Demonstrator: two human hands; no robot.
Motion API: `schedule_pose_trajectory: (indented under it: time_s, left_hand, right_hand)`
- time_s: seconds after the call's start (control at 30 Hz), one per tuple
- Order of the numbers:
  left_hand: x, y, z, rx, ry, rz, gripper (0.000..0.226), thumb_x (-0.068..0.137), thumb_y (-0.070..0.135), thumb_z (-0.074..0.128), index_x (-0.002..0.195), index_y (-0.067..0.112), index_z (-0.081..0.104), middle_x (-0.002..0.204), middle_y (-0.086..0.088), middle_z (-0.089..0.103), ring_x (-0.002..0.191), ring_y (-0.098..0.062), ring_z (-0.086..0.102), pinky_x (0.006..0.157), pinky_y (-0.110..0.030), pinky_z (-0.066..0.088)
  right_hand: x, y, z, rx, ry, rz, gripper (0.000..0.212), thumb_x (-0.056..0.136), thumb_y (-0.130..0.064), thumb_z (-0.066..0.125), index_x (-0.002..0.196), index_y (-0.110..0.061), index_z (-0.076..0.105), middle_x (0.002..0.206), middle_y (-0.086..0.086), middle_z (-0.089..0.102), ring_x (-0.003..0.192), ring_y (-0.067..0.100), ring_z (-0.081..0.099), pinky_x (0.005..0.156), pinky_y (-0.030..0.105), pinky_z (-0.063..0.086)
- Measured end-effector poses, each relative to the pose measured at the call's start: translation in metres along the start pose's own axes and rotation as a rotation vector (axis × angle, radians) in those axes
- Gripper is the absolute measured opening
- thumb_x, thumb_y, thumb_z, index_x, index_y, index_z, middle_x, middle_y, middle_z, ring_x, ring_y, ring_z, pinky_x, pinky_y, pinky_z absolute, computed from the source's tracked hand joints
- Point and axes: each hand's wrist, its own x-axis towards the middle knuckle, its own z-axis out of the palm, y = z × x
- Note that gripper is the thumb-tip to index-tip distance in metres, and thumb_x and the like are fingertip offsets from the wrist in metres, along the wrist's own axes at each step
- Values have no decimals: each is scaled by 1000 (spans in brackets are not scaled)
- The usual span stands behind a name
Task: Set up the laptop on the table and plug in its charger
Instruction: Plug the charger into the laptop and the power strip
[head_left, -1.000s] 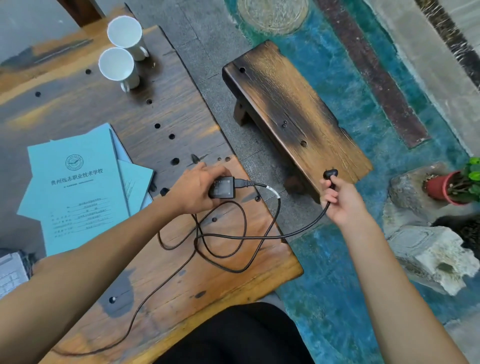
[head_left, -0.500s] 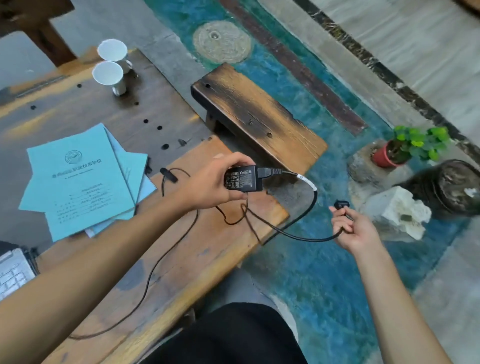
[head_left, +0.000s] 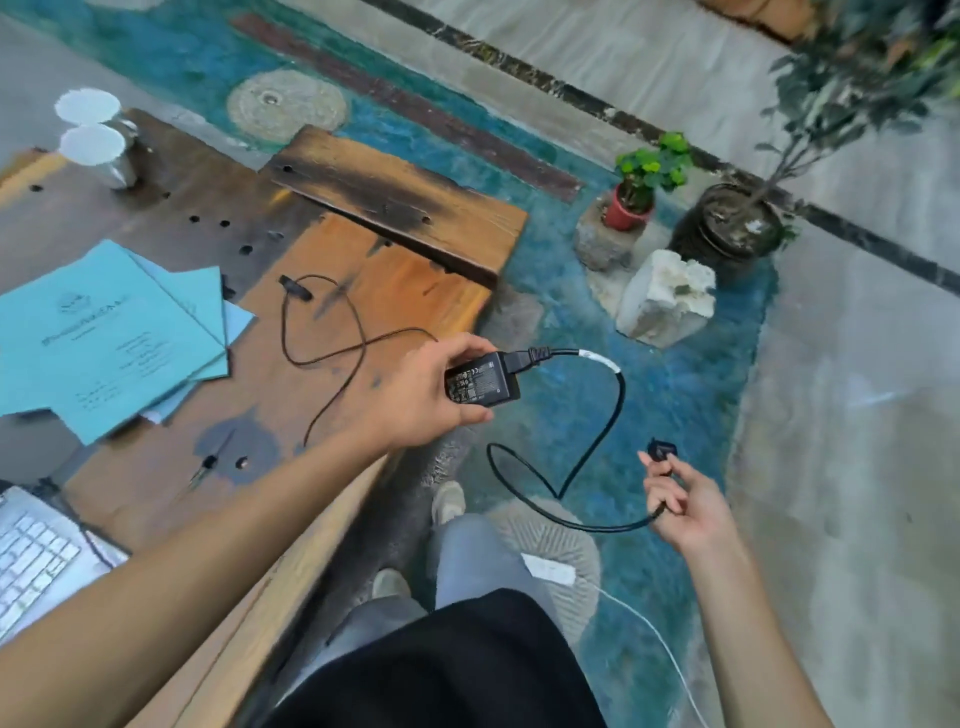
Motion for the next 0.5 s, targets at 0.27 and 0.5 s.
schedule_pose_trajectory:
  time_s: [0.27, 0.5]
  left_hand:
    - [-34, 40, 115, -83, -239, -18, 65, 65, 19, 94, 122, 16, 63, 109, 9, 69, 104, -2, 63, 90, -11, 44]
    - [-80, 40, 199, -42, -328, -127, 67, 63, 22, 96, 121, 15, 63, 114, 4, 72, 103, -10, 65, 96, -23, 47]
  right_hand:
    - [-50, -2, -132, 164, 63, -105, 37, 74, -12, 54, 108, 2, 55, 49, -3, 50, 25, 4, 32, 38, 17, 13]
    - [-65, 3, -229, 213, 111, -118, 29, 107, -25, 42, 95, -2, 56, 49, -4, 53, 26, 2, 32, 29, 15, 21]
